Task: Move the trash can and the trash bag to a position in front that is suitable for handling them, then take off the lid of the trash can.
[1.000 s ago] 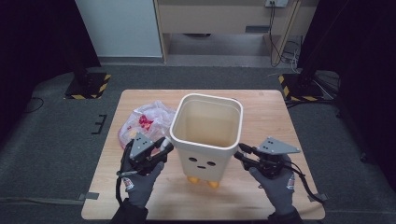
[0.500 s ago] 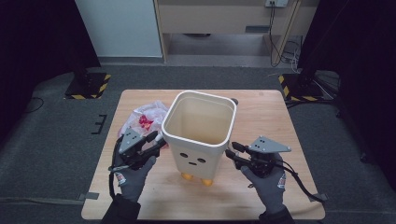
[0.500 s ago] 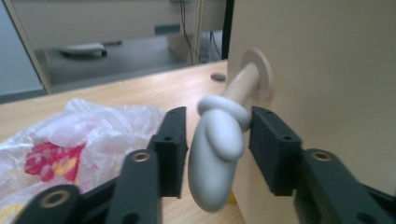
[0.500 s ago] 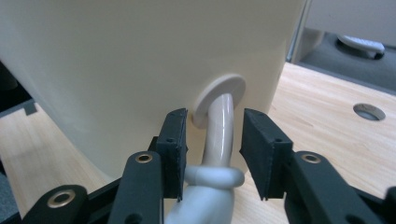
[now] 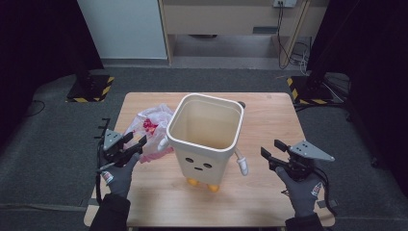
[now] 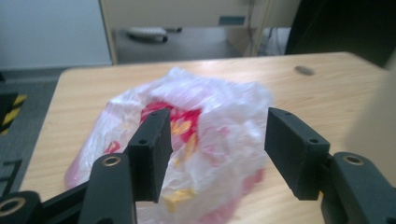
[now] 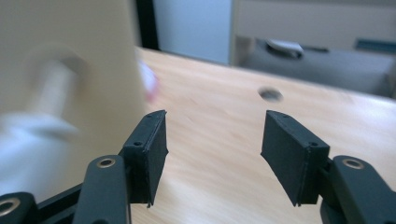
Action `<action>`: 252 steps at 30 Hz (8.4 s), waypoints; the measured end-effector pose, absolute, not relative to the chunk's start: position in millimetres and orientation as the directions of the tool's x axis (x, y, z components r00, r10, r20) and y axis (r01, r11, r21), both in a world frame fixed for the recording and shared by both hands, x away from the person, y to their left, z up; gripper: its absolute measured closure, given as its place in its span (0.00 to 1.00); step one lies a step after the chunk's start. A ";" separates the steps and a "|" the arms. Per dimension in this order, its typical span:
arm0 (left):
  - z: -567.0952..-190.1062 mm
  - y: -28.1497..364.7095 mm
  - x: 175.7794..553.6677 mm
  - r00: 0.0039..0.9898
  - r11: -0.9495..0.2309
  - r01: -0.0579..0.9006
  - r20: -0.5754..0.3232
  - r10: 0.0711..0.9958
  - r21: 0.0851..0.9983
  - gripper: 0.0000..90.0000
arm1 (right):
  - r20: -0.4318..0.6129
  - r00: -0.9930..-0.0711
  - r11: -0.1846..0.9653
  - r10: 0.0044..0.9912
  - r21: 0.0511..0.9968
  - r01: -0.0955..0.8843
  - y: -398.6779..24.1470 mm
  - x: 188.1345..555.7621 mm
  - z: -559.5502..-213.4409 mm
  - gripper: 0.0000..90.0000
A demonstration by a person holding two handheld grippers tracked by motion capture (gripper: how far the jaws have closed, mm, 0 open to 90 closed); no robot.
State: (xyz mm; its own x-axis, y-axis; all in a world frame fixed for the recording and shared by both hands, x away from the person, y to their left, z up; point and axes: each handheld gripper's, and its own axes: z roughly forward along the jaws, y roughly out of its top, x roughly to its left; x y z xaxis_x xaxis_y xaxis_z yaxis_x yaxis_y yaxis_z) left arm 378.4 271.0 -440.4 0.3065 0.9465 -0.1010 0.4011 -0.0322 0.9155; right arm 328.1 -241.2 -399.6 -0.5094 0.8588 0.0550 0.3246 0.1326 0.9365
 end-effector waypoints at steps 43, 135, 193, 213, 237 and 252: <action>-506.9 261.2 295.1 0.321 -0.246 0.640 0.038 0.946 0.728 0.29 | 0.025 -0.445 0.286 0.895 0.732 0.618 -275.5 350.5 -522.5 0.37; -535.5 253.2 316.8 0.379 -0.273 0.661 0.002 0.925 0.699 0.00 | 0.141 -0.726 0.222 0.673 0.898 0.380 -123.3 446.1 -292.4 0.58; -535.7 252.4 317.7 0.385 -0.274 0.657 0.000 0.923 0.702 0.00 | 0.356 -0.749 0.050 0.559 0.887 0.459 -151.7 451.8 -249.4 0.77; -535.6 252.5 317.6 0.387 -0.277 0.658 0.001 0.922 0.700 0.00 | 0.267 -0.583 -0.095 0.768 0.946 0.309 -276.3 393.5 -252.4 0.76; -535.6 251.8 317.5 0.381 -0.272 0.660 0.001 0.925 0.700 0.00 | 0.299 -0.372 -0.151 0.879 0.913 0.378 -335.7 378.4 -408.7 0.76; -535.5 251.0 317.7 0.372 -0.266 0.663 0.000 0.928 0.700 0.00 | 0.260 -0.293 -0.072 0.920 0.848 0.526 -324.8 388.5 -493.4 0.76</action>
State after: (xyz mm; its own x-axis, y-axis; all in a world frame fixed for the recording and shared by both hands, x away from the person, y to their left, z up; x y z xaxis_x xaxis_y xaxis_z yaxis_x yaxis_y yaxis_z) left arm 317.7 251.0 -535.5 0.3723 0.9281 -0.0001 0.6633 -0.2660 0.6995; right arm 388.5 -324.8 -493.4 -0.2930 0.9200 0.2602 0.5256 -0.0723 0.8476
